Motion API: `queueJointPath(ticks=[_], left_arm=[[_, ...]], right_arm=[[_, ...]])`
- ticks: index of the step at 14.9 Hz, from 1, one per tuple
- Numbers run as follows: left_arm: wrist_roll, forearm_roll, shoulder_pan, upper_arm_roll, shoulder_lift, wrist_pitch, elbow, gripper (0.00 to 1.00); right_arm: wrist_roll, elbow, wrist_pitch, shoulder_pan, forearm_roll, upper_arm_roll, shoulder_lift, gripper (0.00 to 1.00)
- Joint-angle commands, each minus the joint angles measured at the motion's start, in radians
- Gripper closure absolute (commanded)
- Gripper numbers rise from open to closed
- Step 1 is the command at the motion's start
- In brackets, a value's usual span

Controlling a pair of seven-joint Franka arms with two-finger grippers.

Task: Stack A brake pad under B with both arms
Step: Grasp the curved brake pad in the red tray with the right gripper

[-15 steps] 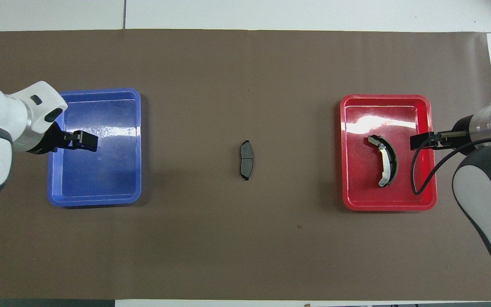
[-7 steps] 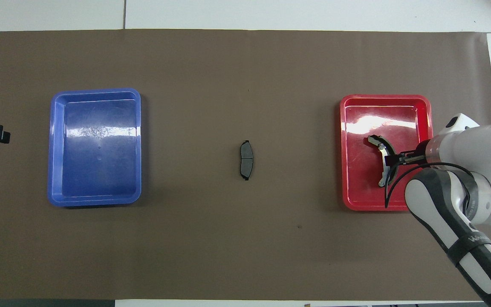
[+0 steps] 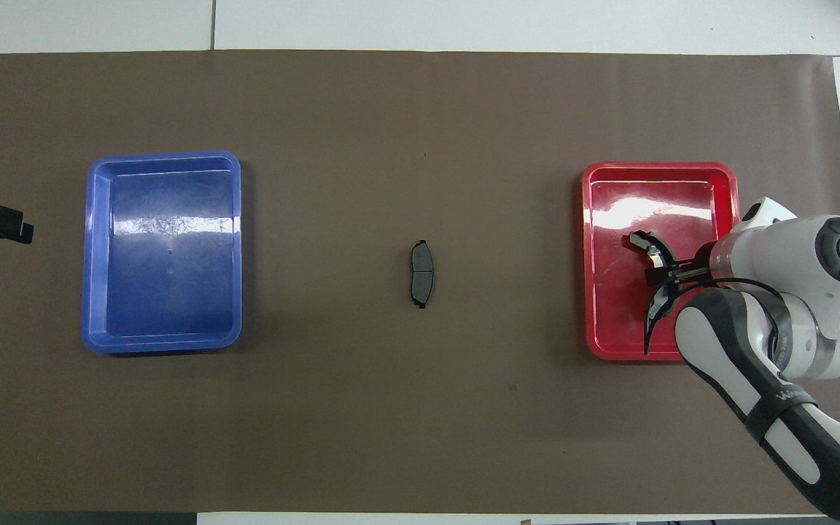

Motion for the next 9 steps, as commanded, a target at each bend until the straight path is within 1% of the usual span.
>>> queueJointPath(ticks=[1,4,8,9], left_arm=[[-0.019,0.010,-0.008,0.000,-0.025,0.001,-0.028,0.00],[-0.019,0.010,-0.011,-0.003,-0.025,-0.001,-0.025,0.00],[-0.017,0.010,0.001,0.000,-0.023,-0.001,-0.023,0.00],[-0.017,0.010,0.001,0.000,-0.023,-0.001,-0.023,0.00]], right_arm=[[-0.029,-0.004,0.058,0.021,0.020,0.003,0.037,0.01],[-0.029,-0.002,0.055,0.024,0.020,0.003,0.037,0.13],[-0.029,0.010,0.004,0.024,0.018,0.005,0.026,0.13],[-0.029,0.015,-0.001,0.024,0.018,0.005,0.026,0.16]])
